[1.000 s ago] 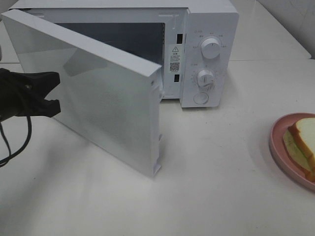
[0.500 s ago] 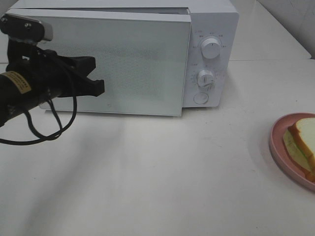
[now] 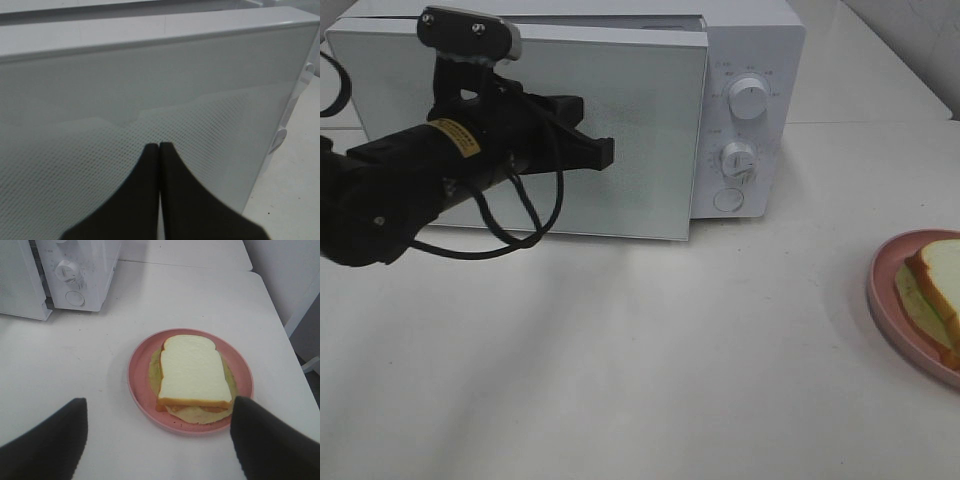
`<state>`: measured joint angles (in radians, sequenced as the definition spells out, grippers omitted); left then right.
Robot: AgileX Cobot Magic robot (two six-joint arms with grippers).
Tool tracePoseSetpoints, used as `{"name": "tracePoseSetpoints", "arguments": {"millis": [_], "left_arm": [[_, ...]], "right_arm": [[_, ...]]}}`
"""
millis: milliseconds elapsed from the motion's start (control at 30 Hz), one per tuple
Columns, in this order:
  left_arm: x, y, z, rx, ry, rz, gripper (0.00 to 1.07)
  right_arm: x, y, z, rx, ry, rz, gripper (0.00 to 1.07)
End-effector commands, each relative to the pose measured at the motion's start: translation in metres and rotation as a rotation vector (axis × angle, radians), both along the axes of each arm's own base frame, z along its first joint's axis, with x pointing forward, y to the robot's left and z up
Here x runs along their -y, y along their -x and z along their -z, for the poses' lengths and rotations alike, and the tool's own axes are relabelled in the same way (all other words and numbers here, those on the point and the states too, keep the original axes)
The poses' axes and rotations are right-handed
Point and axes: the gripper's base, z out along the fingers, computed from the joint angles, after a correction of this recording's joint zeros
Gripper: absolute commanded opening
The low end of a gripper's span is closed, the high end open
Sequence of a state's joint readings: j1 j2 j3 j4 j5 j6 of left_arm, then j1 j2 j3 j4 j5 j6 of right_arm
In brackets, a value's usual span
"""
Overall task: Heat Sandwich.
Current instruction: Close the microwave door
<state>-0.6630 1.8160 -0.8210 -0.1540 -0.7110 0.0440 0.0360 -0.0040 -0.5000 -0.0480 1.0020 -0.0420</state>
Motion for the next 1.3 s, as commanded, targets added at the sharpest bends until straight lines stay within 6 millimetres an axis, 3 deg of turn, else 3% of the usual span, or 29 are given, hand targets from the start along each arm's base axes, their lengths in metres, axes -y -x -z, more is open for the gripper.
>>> {"name": "tracePoseSetpoints", "arguments": {"millis": [33, 133, 600, 900, 1300], "left_arm": [[0.014, -0.005, -0.002, 0.006, 0.005, -0.007, 0.0], [0.028, -0.011, -0.001, 0.01, 0.002, -0.01, 0.0], [0.051, -0.038, 0.003, -0.021, -0.021, -0.046, 0.0], [0.051, -0.062, 0.002, -0.028, -0.018, -0.127, 0.0], [0.05, -0.063, 0.001, -0.033, -0.009, -0.137, 0.0]], "right_arm": [[0.0, 0.003, 0.0, 0.03, -0.004, 0.003, 0.76], [0.0, 0.003, 0.0, 0.03, -0.004, 0.003, 0.76], [0.0, 0.003, 0.0, 0.03, -0.004, 0.003, 0.76], [0.0, 0.003, 0.0, 0.03, -0.004, 0.003, 0.76], [0.0, 0.003, 0.0, 0.03, -0.004, 0.003, 0.76]]}}
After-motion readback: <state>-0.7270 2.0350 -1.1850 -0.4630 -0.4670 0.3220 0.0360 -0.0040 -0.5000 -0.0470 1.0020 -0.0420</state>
